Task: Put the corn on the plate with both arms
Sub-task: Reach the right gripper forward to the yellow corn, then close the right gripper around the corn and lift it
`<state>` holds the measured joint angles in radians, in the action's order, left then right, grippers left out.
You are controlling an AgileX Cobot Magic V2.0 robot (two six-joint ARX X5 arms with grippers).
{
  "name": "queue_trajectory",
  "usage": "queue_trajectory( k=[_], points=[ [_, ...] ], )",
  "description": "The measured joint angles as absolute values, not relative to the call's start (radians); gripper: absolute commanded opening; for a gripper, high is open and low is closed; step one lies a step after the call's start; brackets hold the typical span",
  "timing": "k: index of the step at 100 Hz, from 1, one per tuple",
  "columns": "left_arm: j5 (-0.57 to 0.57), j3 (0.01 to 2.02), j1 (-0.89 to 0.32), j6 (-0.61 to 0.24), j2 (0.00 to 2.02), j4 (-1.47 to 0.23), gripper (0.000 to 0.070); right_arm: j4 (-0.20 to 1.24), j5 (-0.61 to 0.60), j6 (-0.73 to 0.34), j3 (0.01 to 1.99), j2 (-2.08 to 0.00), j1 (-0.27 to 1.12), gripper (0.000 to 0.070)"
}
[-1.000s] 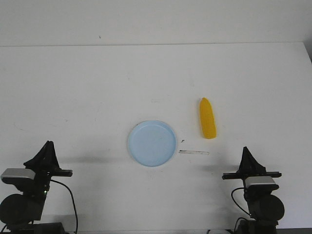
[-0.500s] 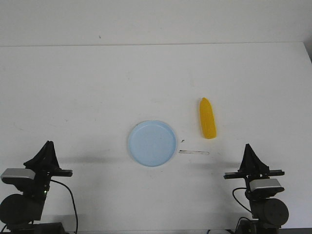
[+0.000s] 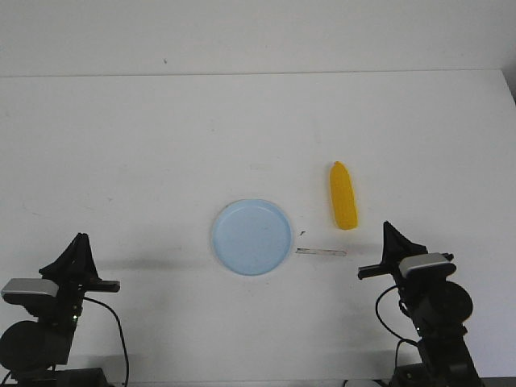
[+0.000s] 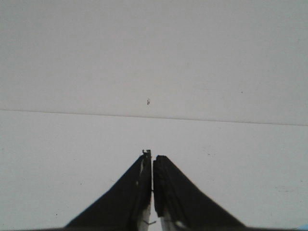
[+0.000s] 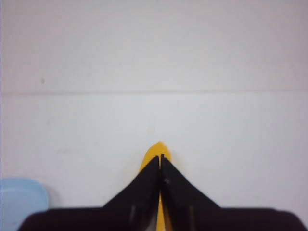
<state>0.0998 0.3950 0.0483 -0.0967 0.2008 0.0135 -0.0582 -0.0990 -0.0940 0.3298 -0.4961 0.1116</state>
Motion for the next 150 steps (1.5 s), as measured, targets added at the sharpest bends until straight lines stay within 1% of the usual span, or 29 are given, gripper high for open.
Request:
queue_trajectory(
  k=[14,29,42,70,88,98,110,114,116,118,121,128,130,133,136,150],
  points=[
    [0.100,0.395,0.048,-0.096,0.201,0.014,0.0001,-0.058,-0.051,-0.094,0.397,-0.685,0.160,0.0003],
    [0.100,0.395,0.048,-0.096,0.201,0.014,0.0001,-0.049,-0.047,-0.094,0.486,-0.881,0.191,0.0003],
    [0.100,0.395,0.048,-0.097,0.201,0.014,0.0001,0.007,-0.004,-0.107,0.603,-1.031,0.213,0.0003],
    [0.099,0.395,0.048,-0.097,0.201,0.014,0.0001,0.297,0.076,-0.150,0.872,-1.253,0.223,0.0003],
    [0.100,0.395,0.048,-0.097,0.201,0.014,0.0001,0.548,0.075,-0.192,1.089,-1.385,0.224,0.0003],
    [0.099,0.395,0.048,-0.096,0.201,0.014,0.0001,0.631,0.069,-0.204,1.211,-1.472,0.224,0.0004],
    [0.100,0.395,0.048,-0.096,0.201,0.014,0.0001,0.728,0.027,-0.231,1.351,-1.565,0.224,0.0007],
    [0.100,0.395,0.048,-0.097,0.201,0.014,0.0001,0.739,0.023,-0.237,1.387,-1.591,0.224,0.0031],
    [0.100,0.395,0.048,-0.096,0.201,0.014,0.0001,0.741,0.023,-0.240,1.403,-1.603,0.224,0.0061],
    [0.100,0.395,0.048,-0.096,0.201,0.014,0.0001,0.744,0.023,-0.241,1.419,-1.616,0.224,0.0105],
    [0.100,0.395,0.048,-0.097,0.201,0.014,0.0001,0.743,0.023,-0.244,1.440,-1.633,0.224,0.0195],
    [0.100,0.395,0.048,-0.097,0.201,0.014,0.0001,0.737,0.023,-0.245,1.465,-1.664,0.224,0.0447],
    [0.100,0.395,0.048,-0.097,0.201,0.014,0.0001,0.736,0.023,-0.245,1.466,-1.669,0.224,0.0502],
    [0.099,0.395,0.048,-0.097,0.201,0.014,0.0001,0.742,0.023,-0.246,1.466,-1.677,0.224,0.0557],
    [0.099,0.395,0.048,-0.096,0.201,0.014,0.0001,0.749,0.023,-0.246,1.466,-1.685,0.224,0.0577],
    [0.099,0.395,0.048,-0.096,0.201,0.014,0.0001,0.759,0.024,-0.248,1.465,-1.714,0.224,0.0578]
  ],
)
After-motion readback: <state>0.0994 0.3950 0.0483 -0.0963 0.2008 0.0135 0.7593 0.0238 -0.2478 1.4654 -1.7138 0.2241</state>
